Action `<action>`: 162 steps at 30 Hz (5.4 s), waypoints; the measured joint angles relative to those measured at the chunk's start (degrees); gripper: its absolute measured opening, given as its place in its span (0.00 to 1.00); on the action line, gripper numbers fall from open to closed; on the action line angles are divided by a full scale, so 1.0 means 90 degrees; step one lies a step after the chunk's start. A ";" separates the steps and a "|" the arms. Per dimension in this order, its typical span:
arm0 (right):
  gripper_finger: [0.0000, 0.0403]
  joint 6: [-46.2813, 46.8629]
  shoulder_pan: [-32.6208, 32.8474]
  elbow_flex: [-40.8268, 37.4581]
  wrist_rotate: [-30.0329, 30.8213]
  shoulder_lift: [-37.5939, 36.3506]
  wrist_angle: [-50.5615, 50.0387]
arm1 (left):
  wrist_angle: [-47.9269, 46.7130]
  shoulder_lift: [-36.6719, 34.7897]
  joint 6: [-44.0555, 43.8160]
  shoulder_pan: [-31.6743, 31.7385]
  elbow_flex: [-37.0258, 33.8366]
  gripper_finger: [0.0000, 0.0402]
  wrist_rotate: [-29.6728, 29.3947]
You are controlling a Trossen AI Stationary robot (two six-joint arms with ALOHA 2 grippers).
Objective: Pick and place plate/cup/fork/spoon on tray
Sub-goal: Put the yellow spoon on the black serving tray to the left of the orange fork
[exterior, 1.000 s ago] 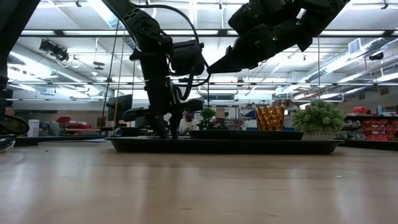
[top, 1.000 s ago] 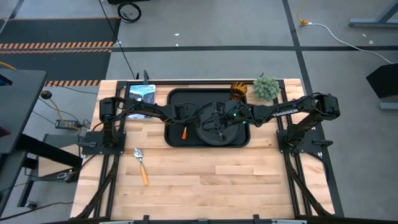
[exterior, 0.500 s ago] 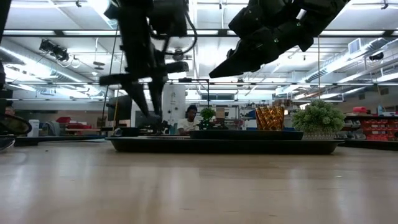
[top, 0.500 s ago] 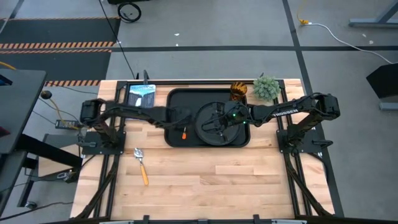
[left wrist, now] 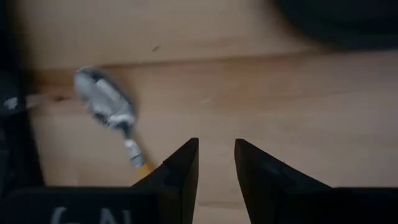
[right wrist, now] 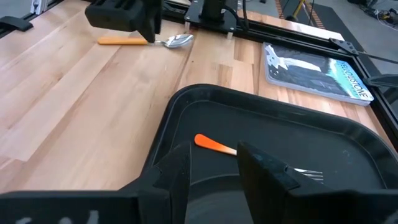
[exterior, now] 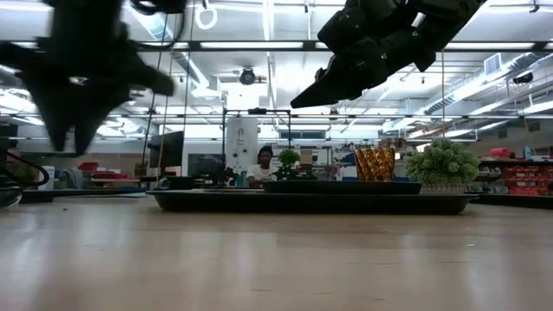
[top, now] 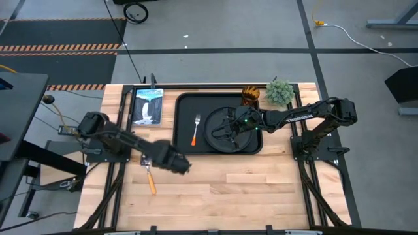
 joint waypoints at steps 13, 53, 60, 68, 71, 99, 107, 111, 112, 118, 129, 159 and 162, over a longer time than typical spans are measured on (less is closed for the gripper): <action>0.34 0.0020 0.0118 0.0002 -0.0049 0.0000 0.0077 | 0.1172 -0.0131 -0.2648 -0.1761 -0.1448 0.28 0.0615; 0.34 0.0071 0.0352 0.0001 -0.0049 0.0000 0.0284 | 0.1309 -0.0204 -0.2752 -0.2026 -0.1436 0.08 -0.0072; 0.34 0.0068 0.0352 0.0002 -0.0051 0.0000 0.0282 | 0.1399 -0.0209 -0.2693 -0.1960 -0.1435 0.04 -0.0149; 0.34 0.0071 0.0352 0.0001 -0.0050 0.0000 0.0284 | 0.1519 -0.0202 -0.2687 -0.1905 -0.1435 0.19 -0.0545; 0.34 0.0071 0.0356 0.0001 -0.0051 0.0000 0.0284 | 0.1214 -0.0202 -0.2783 -0.1895 -0.1435 0.25 -0.0686; 0.34 0.0071 0.0498 0.0002 -0.0051 0.0000 0.0296 | 0.2297 0.0134 -0.0522 -0.0567 -0.1719 0.26 -0.0306; 0.34 0.0071 0.0500 0.0001 -0.0051 0.0000 0.0293 | 0.2441 0.0141 -0.0504 -0.0579 -0.1790 0.15 -0.0281; 0.34 0.0071 0.0500 0.0002 -0.0051 0.0000 0.0294 | 0.2439 0.0141 -0.0426 -0.0576 -0.1792 0.08 -0.0269; 0.34 0.0071 0.0500 0.0002 -0.0051 0.0000 0.0293 | 0.2430 0.0118 -0.0428 -0.0577 -0.1794 0.07 -0.0271; 0.34 0.0068 0.0500 0.0002 -0.0051 0.0000 0.0294 | 0.2194 -0.0261 -0.0428 -0.0559 -0.1838 0.09 -0.0313; 0.34 0.0048 0.0500 0.0002 -0.0051 0.0000 0.0497 | 0.1465 -0.1158 -0.0326 0.0003 -0.1819 0.09 -0.1689; 0.34 -0.0002 0.0500 0.0002 -0.0053 0.0000 0.0583 | 0.5386 -0.0258 0.4637 0.3973 -0.1807 0.10 -0.1510; 0.34 -0.0002 0.0500 0.0002 -0.0053 0.0000 0.0562 | 0.5429 -0.0113 0.4638 0.4062 -0.1804 0.10 -0.1447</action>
